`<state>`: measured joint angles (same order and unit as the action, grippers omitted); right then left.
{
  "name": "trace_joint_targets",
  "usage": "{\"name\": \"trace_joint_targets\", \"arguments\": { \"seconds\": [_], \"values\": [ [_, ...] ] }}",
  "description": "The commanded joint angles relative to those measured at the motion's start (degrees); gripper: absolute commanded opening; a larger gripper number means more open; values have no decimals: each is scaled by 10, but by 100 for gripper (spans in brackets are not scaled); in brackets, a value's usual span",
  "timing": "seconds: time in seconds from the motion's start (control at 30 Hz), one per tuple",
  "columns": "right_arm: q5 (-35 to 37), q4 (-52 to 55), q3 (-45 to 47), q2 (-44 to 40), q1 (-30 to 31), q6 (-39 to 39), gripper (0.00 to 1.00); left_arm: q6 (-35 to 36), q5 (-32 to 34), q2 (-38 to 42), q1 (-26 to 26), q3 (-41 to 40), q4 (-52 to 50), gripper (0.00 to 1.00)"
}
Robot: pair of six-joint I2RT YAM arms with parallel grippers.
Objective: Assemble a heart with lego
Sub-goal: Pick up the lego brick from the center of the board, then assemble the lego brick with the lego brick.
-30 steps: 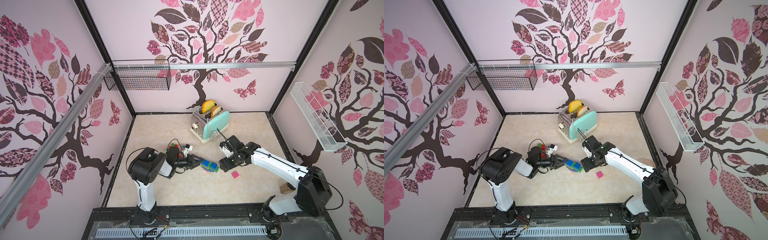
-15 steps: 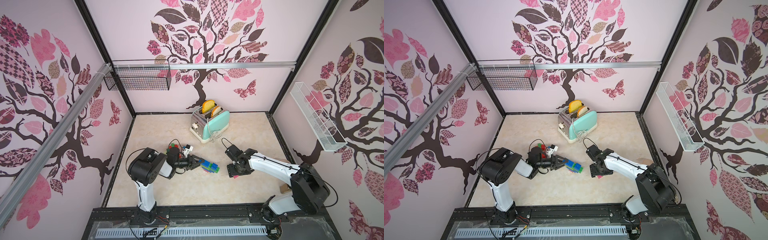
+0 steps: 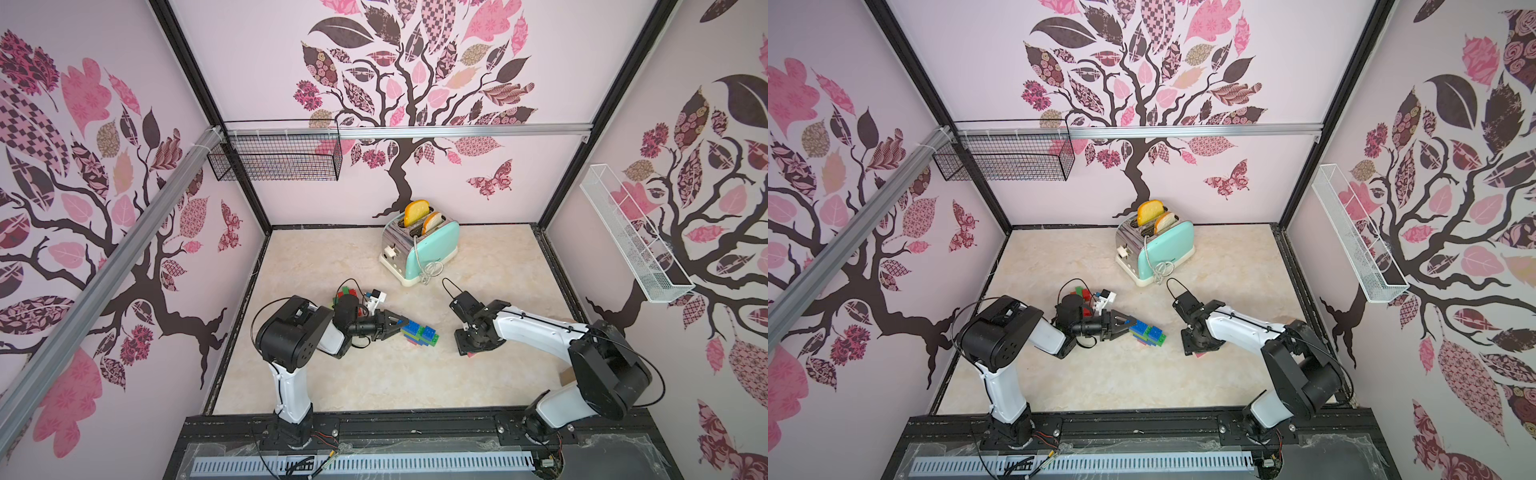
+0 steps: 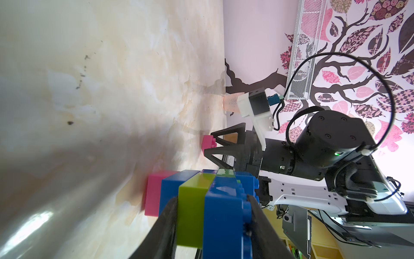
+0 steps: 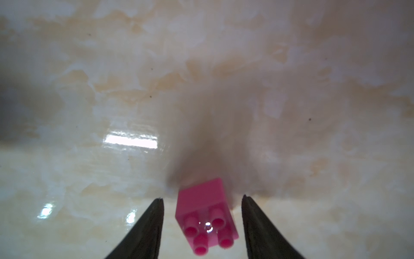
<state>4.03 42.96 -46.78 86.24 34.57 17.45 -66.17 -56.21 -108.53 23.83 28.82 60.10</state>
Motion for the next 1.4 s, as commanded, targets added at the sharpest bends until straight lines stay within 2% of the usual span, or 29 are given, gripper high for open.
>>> {"name": "trace_joint_targets", "arguments": {
  "seconds": [0.0, 0.53, 0.7, 0.83, 0.97, 1.17, 1.37],
  "values": [
    [-25, -11, 3, -2, -3, 1, 52, 8, 2, 10, 3, -2, -7, 39],
    [-13, 1, -7, -26, 0, -6, 26, 10, 2, 5, 7, 2, -11, 39],
    [-2, 50, -93, -47, -1, -73, 24, 4, 1, -4, 9, 4, 3, 39],
    [-16, 79, -196, -41, 0, -135, 24, 3, 1, -5, 9, 3, 5, 40],
    [-97, 105, -288, -8, 0, -202, 23, 3, 3, 0, 9, -1, 5, 43],
    [-157, 119, -369, 39, 5, -241, 22, 3, 3, 5, 9, 1, 3, 51],
    [-173, 153, -419, 85, 26, -294, 22, 2, 4, 5, 4, -1, 2, 59]
  ]
}}
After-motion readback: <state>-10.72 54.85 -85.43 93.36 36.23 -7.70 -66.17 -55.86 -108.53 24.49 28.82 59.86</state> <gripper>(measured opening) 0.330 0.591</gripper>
